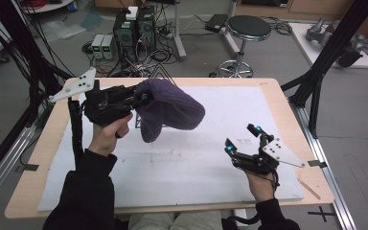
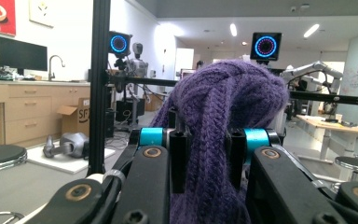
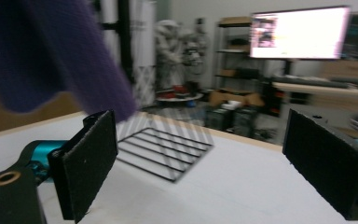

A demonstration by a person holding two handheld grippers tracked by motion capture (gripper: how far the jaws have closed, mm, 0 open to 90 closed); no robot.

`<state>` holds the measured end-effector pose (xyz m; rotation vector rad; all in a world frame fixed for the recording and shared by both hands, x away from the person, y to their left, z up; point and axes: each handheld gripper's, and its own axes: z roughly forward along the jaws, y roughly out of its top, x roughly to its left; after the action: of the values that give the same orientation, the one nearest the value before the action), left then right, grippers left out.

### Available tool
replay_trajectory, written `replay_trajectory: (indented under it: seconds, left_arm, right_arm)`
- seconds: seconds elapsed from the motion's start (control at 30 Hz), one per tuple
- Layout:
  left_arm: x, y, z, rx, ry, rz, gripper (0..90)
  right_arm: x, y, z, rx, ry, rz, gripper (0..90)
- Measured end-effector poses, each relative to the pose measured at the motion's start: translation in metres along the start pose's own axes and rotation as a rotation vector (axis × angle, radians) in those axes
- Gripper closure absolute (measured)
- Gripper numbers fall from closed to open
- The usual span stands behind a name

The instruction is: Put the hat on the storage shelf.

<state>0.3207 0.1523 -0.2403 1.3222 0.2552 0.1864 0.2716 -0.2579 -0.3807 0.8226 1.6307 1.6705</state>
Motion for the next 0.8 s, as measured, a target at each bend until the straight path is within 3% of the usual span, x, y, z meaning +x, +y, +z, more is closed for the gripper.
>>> replay_trajectory:
  seconds: [0.13,0.37,0.43,0.57,0.63,0.7,0.8]
  left_arm:
    - [0.003,-0.002,0.003,0.018,-0.011,-0.007,77.6]
    - [0.007,-0.002,0.003,0.005,-0.037,-0.036,77.4]
    - [0.008,-0.002,0.002,0.009,-0.038,-0.040,77.4]
    - [0.010,-0.003,0.001,0.038,-0.046,-0.042,77.4]
    - [0.012,-0.002,-0.003,0.058,-0.037,-0.033,77.3]
    - [0.016,0.000,-0.009,0.083,-0.015,-0.024,77.3]
    - [0.025,0.002,-0.021,0.112,0.044,-0.020,76.6]
  right_arm:
    - [0.013,0.008,0.026,0.031,0.138,-0.116,9.4]
    - [0.024,0.019,0.069,0.086,0.320,-0.124,9.4]
    - [0.029,0.020,0.079,0.106,0.331,-0.138,9.6]
    - [0.034,0.024,0.096,0.139,0.387,-0.129,28.4]
    - [0.036,0.030,0.099,0.147,0.439,-0.144,57.2]
    - [0.034,0.036,0.101,0.178,0.453,-0.145,73.2]
    - [0.023,0.047,0.102,0.216,0.487,-0.116,78.2]
